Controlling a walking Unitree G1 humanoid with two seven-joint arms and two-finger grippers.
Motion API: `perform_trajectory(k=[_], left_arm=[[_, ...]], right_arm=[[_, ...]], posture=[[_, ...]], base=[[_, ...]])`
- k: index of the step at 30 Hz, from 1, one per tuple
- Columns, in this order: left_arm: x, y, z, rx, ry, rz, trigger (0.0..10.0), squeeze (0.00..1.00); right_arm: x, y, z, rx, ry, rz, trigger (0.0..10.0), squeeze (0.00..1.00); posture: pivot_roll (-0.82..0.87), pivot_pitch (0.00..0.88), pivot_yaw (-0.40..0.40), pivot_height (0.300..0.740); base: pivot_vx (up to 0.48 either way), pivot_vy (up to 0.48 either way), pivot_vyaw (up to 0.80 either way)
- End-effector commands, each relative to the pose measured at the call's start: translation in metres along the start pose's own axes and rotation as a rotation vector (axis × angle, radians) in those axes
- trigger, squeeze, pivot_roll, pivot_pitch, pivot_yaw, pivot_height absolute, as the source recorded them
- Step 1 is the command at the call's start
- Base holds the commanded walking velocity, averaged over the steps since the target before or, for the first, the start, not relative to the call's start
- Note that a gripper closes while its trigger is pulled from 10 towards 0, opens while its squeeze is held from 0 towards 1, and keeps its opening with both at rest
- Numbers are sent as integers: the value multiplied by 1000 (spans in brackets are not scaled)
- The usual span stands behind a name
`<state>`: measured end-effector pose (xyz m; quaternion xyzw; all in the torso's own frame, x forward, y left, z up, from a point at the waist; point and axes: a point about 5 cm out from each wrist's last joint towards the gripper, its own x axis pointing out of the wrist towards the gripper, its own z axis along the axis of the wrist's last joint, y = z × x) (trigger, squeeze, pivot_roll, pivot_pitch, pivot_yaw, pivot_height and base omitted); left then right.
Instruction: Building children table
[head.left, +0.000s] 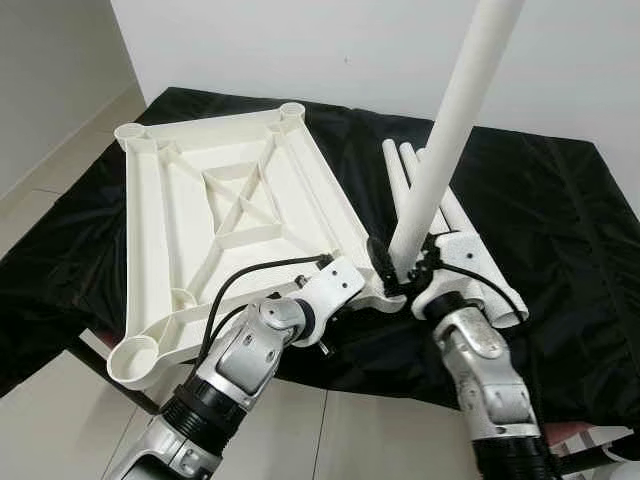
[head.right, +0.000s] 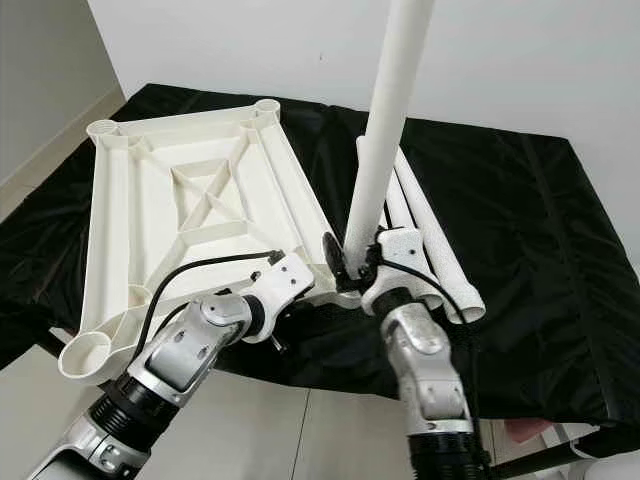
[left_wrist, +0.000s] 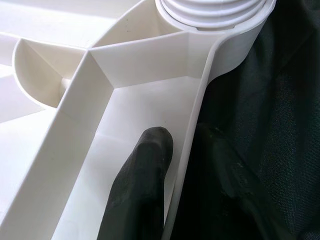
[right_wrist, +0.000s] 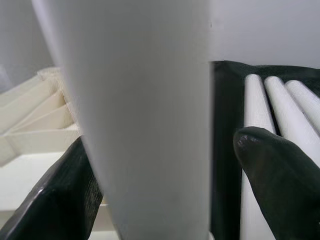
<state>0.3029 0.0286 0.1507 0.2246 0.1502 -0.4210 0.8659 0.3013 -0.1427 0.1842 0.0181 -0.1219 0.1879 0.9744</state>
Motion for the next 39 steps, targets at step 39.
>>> perform_trajectory(k=[39], left_arm=[[1,-11,-19,-43,77,-43,10000,0]], right_arm=[[12,-44,-6,21,140,518,10000,0]], posture=[[-95,148,26,740]], base=[[0,0,0]])
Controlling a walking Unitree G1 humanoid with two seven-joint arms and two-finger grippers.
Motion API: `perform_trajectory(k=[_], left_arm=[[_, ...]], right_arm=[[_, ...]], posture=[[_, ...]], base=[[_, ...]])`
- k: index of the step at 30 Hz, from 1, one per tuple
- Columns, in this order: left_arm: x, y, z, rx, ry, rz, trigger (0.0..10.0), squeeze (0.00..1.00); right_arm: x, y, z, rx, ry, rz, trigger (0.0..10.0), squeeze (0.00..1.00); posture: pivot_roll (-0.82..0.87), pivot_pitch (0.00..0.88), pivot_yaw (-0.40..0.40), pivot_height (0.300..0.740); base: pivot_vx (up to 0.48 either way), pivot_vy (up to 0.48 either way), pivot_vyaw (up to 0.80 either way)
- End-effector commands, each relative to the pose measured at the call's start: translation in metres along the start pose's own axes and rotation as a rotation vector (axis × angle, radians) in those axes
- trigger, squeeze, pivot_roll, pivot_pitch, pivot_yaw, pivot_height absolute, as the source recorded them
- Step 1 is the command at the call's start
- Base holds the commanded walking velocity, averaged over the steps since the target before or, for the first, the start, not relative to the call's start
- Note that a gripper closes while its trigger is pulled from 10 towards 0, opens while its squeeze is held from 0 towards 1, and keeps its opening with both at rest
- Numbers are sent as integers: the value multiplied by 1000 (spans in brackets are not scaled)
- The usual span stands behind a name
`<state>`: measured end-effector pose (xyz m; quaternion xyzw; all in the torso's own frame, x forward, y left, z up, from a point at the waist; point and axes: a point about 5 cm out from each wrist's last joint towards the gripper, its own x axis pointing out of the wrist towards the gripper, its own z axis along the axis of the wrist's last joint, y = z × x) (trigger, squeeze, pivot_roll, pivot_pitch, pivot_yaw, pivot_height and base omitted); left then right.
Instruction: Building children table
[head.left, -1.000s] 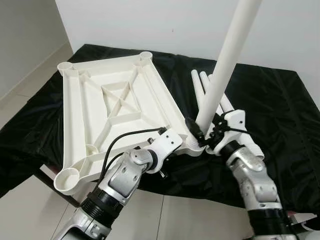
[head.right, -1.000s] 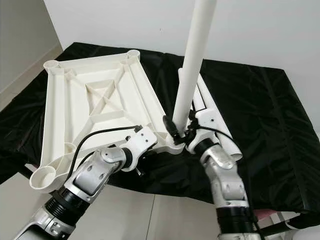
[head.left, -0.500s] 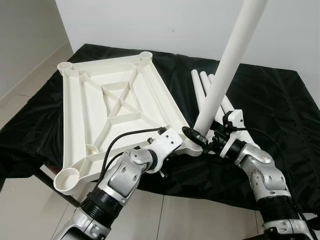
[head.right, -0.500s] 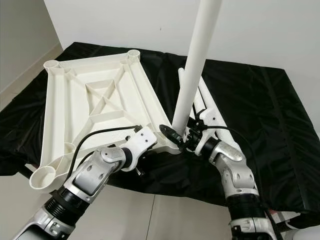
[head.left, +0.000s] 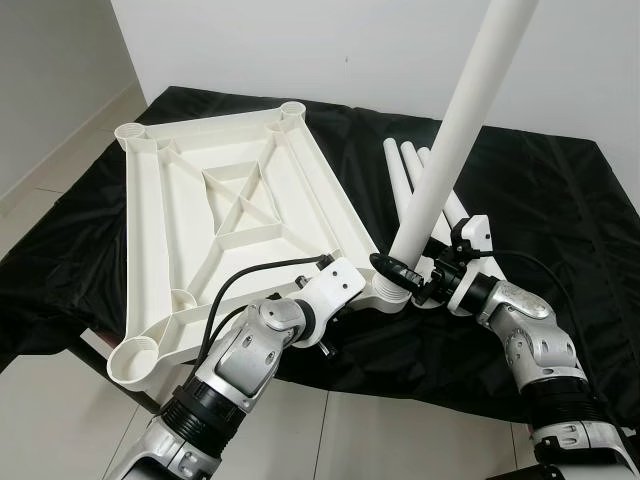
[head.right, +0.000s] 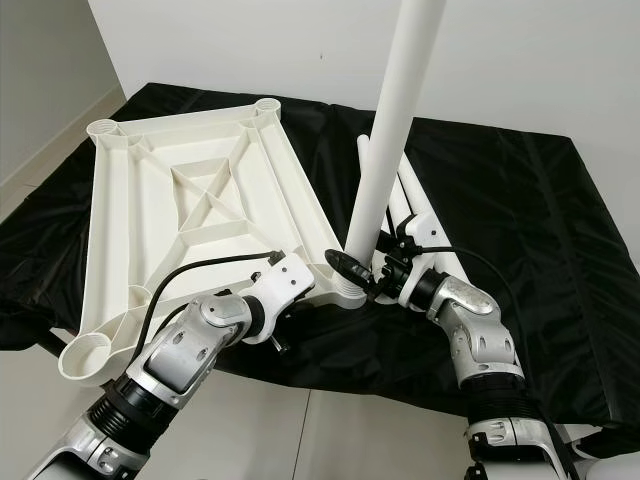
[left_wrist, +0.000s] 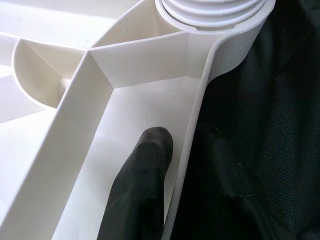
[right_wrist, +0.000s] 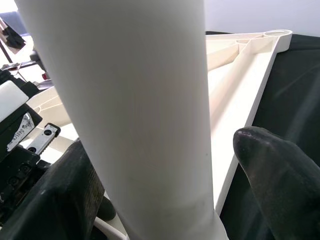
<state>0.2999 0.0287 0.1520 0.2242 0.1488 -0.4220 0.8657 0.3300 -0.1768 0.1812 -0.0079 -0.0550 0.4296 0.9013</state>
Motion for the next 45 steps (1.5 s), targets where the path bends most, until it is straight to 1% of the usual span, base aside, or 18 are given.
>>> perform_trajectory(k=[1,2,3,11,14,17,18,19,25,28,34,37,40,43,45], left_arm=[[3,-9,-20,-44,81,-42,10000,0],[3,-9,-20,-44,82,-41,10000,0],[3,-9,-21,-44,82,-42,10000,0],[3,-10,-21,-43,84,-43,10000,0],[2,-10,-22,-41,86,-42,10000,0],[2,-10,-22,-41,87,-43,10000,0],[2,-11,-22,-41,87,-43,10000,0],[2,-11,-22,-41,88,-45,10000,0],[3,-11,-22,-39,88,-47,10000,0],[3,-12,-22,-36,88,-52,10000,0],[3,-13,-22,-31,90,-59,10000,0],[4,-12,-21,-27,90,-61,10000,0],[4,-11,-20,-27,90,-61,10000,0],[4,-11,-20,-28,89,-60,10000,0],[4,-11,-20,-29,88,-58,10000,0]], right_arm=[[-1,-1,1,-12,11,18,8863,0],[-1,-1,2,-11,8,26,5059,0],[0,0,2,-8,3,35,0,0],[2,4,2,-8,-16,62,0,0],[2,9,2,-6,-31,74,0,0],[2,11,2,-5,-35,77,0,0],[2,13,3,2,-40,75,902,0],[2,14,4,-4,-45,71,10000,0],[1,19,5,1,-63,40,10000,0],[0,25,7,-1,-89,3,10000,0],[0,29,8,8,-115,-48,10000,0],[0,33,10,8,-144,-131,10000,0],[0,33,10,9,-149,-152,10000,0],[1,36,11,7,-162,-185,10000,0],[3,41,11,16,-172,-225,10000,0]], posture=[[-94,148,26,740],[-93,145,26,740],[-94,144,25,740],[-91,134,24,740],[-93,129,25,740],[-93,129,25,740],[-93,130,25,740],[-95,128,25,740],[-99,126,26,740],[-104,126,28,740],[-105,128,30,740],[-106,137,32,740],[-106,139,32,740],[-107,140,31,740],[-105,142,28,740]], base=[[0,0,0],[0,0,0],[0,0,0],[0,0,0],[0,0,0],[0,0,0],[0,0,0],[0,0,0],[0,0,0],[0,0,0],[0,0,0],[0,0,0],[0,0,0],[0,0,0],[0,0,0]])
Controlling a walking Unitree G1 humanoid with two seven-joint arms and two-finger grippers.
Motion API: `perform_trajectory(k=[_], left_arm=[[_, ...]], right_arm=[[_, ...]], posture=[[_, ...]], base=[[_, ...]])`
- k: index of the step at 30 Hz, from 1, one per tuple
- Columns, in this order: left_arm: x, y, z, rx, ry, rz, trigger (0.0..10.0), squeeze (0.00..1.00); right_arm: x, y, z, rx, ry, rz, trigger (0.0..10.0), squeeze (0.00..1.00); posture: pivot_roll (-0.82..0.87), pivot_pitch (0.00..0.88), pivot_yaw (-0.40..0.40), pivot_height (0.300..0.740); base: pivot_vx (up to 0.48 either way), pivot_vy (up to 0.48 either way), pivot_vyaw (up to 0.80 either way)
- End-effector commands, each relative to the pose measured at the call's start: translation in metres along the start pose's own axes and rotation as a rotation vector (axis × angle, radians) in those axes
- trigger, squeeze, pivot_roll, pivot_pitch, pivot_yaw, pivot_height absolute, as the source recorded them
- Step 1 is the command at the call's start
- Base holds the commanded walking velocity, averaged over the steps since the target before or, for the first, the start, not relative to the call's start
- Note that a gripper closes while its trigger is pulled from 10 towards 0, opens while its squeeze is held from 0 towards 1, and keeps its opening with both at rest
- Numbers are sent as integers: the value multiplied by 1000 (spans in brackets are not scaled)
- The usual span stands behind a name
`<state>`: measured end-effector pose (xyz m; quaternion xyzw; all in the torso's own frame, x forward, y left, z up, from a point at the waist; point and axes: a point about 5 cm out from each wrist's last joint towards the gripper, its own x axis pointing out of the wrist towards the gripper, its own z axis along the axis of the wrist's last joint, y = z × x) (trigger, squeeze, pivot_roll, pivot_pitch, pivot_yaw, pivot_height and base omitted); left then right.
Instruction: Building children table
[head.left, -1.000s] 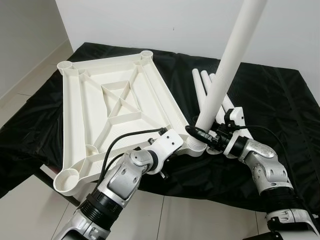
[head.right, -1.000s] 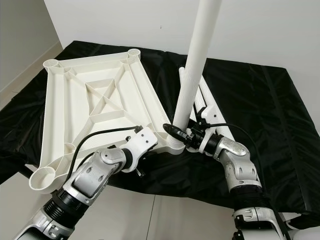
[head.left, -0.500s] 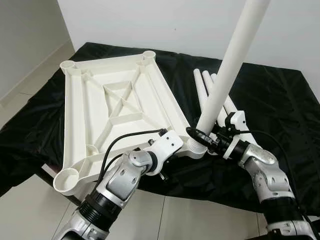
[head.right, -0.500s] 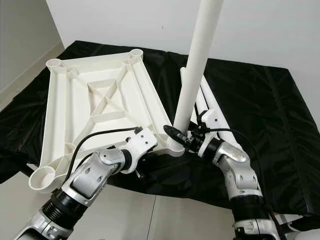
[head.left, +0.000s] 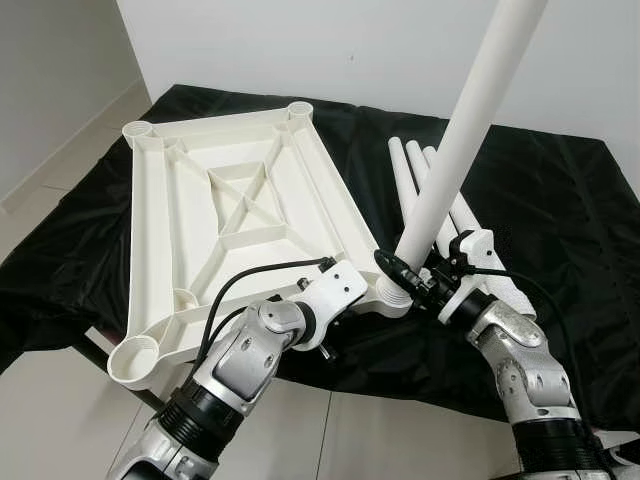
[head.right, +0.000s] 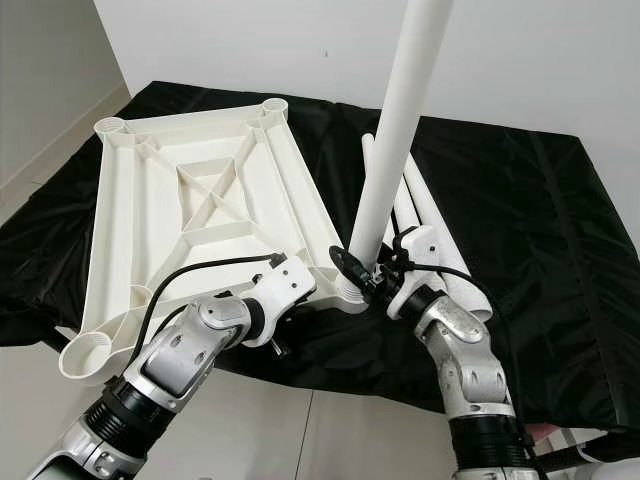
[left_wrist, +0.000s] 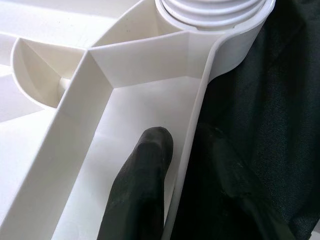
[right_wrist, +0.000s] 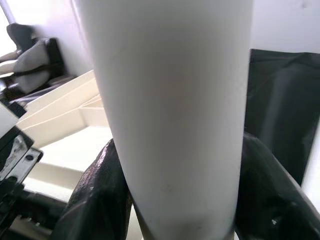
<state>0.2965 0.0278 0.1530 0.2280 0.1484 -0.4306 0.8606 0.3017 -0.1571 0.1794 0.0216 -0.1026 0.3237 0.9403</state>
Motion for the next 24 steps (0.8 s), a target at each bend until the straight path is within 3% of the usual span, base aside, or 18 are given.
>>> perform_trajectory(k=[1,2,10,24], left_arm=[[6,-8,-21,-42,87,-41,10000,0],[6,-7,-20,-43,85,-37,10000,0],[7,-9,-18,-45,80,-36,10000,0],[8,-10,-17,-43,78,-39,10000,0]], right_arm=[[5,8,10,22,-64,3,10000,0],[8,16,9,23,-68,-42,10000,0],[14,33,1,5,-48,-150,10000,0],[27,51,-2,-29,-62,-345,10000,0]], posture=[[-105,142,28,740],[-105,141,24,740],[-99,134,19,740],[-90,111,14,740]], base=[[0,0,0],[0,0,0],[0,0,0],[0,0,0]])
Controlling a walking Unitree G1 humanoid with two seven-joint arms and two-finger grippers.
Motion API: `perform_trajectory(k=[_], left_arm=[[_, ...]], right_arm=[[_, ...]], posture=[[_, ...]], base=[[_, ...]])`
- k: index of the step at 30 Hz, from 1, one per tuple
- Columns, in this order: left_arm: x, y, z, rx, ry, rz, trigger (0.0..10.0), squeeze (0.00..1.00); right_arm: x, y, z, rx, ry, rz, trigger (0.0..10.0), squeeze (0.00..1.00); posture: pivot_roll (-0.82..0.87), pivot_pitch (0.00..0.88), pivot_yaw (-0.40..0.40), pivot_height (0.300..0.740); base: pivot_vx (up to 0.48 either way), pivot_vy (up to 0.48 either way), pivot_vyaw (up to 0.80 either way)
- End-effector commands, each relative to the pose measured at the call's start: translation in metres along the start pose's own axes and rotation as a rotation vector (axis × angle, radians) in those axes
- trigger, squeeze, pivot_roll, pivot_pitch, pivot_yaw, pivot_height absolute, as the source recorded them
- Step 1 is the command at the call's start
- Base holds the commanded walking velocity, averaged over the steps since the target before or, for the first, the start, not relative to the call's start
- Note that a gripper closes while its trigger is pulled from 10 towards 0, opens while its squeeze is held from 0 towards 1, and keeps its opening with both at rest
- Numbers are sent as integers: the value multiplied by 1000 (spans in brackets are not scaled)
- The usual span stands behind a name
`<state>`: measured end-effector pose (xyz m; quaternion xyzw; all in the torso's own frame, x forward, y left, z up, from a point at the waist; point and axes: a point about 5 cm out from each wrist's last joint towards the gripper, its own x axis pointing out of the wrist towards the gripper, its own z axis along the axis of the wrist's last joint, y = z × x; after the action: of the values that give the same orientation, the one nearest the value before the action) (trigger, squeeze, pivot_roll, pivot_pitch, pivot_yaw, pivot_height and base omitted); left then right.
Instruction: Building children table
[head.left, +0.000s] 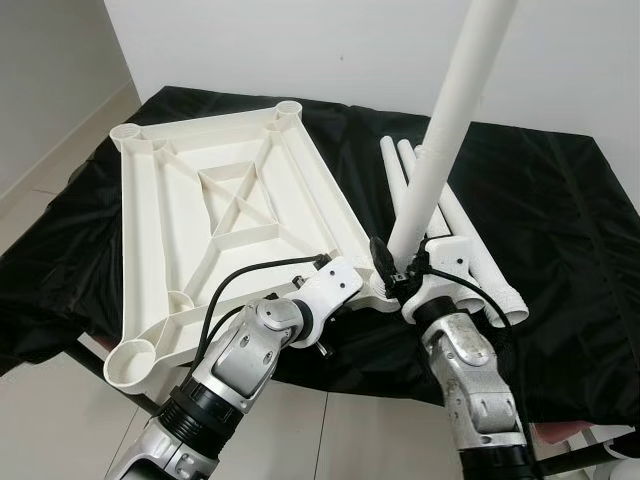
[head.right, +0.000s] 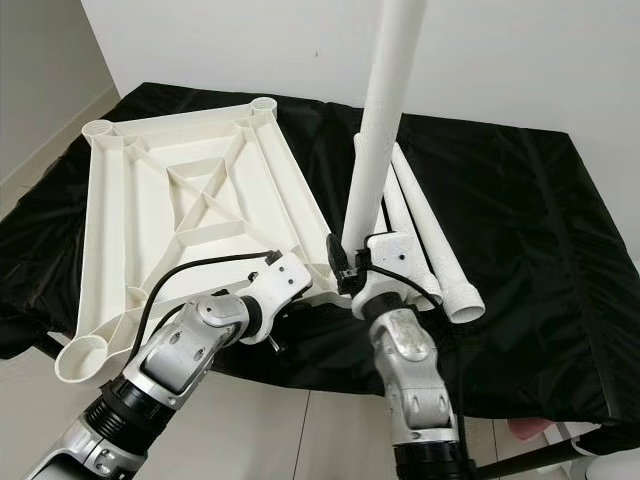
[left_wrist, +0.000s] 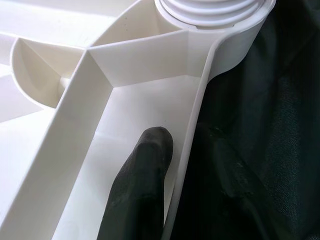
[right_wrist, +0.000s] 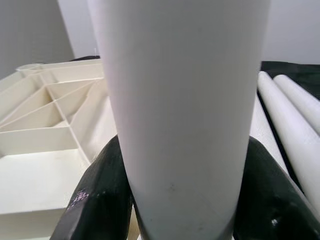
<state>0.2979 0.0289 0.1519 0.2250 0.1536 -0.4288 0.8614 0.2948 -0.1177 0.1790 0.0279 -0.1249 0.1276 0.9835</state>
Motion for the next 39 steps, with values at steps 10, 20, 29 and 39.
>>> perform_trajectory(k=[10,20,29,39], left_arm=[[7,-10,-16,-25,73,-39,10000,0],[7,-8,-16,-24,73,-33,10000,0],[6,-8,-17,-26,75,-34,10000,0],[6,-7,-19,-26,81,-32,10000,0]], right_arm=[[1,27,-5,16,5,-97,10000,0],[1,13,-4,11,0,-126,10000,1000],[-2,2,4,37,-43,-34,10000,1000],[2,-30,5,-42,-13,23,10000,1000]], posture=[[-85,105,16,740],[-93,109,22,740],[-93,117,27,740],[-97,117,27,740]], base=[[0,0,0],[0,0,0],[0,0,0],[0,0,0]])
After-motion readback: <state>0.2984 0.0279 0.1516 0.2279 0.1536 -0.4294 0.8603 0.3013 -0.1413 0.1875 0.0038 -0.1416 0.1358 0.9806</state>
